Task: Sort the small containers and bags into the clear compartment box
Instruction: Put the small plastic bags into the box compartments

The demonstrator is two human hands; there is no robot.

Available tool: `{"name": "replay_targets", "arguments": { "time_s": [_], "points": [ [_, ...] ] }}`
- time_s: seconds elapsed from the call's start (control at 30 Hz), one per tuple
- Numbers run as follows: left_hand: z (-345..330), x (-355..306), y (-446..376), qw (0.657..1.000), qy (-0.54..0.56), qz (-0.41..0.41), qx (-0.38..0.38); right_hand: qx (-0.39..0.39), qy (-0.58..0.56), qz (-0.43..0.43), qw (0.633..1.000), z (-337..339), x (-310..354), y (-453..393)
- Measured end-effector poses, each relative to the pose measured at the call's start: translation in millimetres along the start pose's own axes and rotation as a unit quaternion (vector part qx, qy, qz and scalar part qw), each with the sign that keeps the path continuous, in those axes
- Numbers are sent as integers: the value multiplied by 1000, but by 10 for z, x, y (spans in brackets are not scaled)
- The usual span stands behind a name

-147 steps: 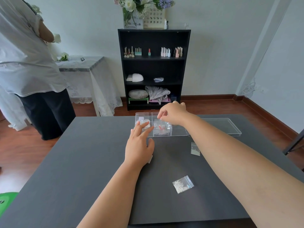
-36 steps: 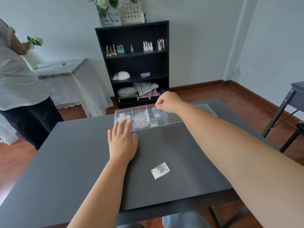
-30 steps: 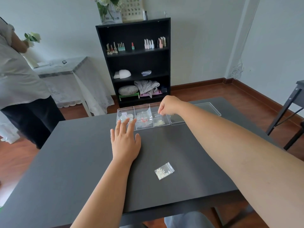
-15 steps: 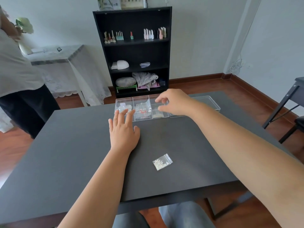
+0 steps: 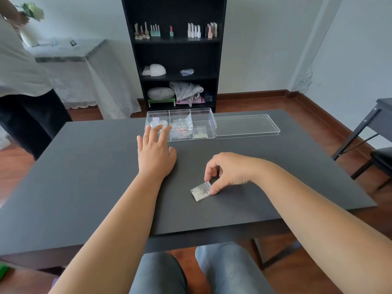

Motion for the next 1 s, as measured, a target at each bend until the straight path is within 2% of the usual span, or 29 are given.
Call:
{"name": "replay_targets", "arguments": {
  "time_s": [0.23, 0.3, 0.4, 0.5, 0.57, 0.67, 0.8, 1.0],
  "points": [
    [2, 1, -1, 1000, 3, 1, 4, 12, -70, 28, 997, 20, 58, -5],
    [6, 3, -1, 1000, 3, 0, 6, -6, -148, 55, 987, 182, 65, 7],
    [1, -3, -1, 1000, 6, -1, 9, -99, -263, 86, 956, 717, 21, -22],
    [-2, 1, -15, 1000, 11, -2, 3, -268, -268, 66, 923, 1383, -78, -144],
    [-8, 12, -19, 1000, 12, 0, 3, -321, -253, 57, 911, 1643, -59, -288],
    [-7, 15, -9, 1000, 10, 0, 3, -314, -156, 41, 936, 1720, 34, -597],
    [-2, 7, -9, 1000, 9, -1, 4, -232, 0, 22, 973, 1527, 139, -930],
    [-19, 17, -27, 1000, 11, 0, 0, -183, 86, -14, 979, 1407, 115, -1160]
  ]
}}
Point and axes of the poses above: each hand's wrist, its own y-axis away from the middle knuckle, its own z-axis out of the back of the hand, x = y × z, the point moved 9 cm from there along -y, towards the middle knuckle, and after that the axes turned 7 degrees about -z, right-handed, at the moved point
